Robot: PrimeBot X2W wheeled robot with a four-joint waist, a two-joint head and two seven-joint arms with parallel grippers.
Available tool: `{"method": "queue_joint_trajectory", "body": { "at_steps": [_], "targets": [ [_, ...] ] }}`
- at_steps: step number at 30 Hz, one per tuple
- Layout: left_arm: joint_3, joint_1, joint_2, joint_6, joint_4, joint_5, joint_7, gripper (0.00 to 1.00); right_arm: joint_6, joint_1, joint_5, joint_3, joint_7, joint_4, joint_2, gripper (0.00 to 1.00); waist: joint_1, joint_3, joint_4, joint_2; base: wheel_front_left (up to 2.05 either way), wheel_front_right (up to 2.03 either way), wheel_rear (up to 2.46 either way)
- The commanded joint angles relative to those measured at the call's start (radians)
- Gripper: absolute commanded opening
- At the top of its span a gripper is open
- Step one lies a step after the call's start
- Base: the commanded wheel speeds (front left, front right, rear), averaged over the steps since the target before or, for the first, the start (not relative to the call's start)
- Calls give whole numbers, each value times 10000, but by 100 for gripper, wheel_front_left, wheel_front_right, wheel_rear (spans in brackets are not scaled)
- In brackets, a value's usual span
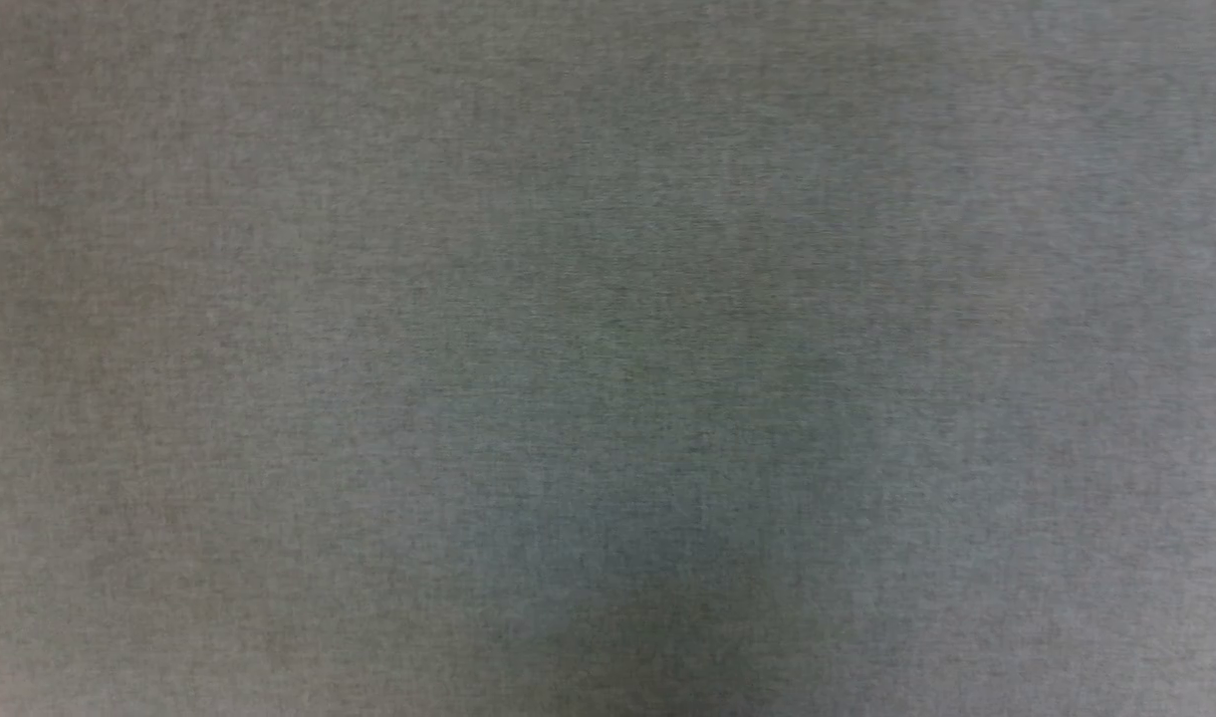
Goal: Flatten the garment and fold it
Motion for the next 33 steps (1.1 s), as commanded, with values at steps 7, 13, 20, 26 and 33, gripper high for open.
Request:
{"method": "queue_joint_trajectory", "body": {
  "at_steps": [7,13,20,26,33],
  "targets": [
    [-207,1852,-499,-666,984,-537,-744,0,-17,2007,1187,483,-433,77,-366,0,-2,-659,488,-1,0,0,0],
    [-351,3926,-806,-1254,1327,-1014,-1291,0,-17,4439,2486,1175,-784,-252,-746,0,-2,-1827,744,-1,0,0,0],
    [-282,7154,-1077,-1532,756,-1716,-1739,0,-17,7527,3612,1790,-1329,-618,-971,0,-2,-3608,924,-1,0,0,0],
    [-287,10561,-1163,-1431,-610,-2359,-1652,0,-17,10063,4279,2103,-1723,-917,-1057,0,-2,-4965,1060,-1,0,0,0],
    [-516,14217,-1243,-870,-2475,-3119,-897,0,-17,12439,4632,2258,-1949,-1174,-1247,0,-2,-5881,1110,-1,0,0,0]
  ]
}}
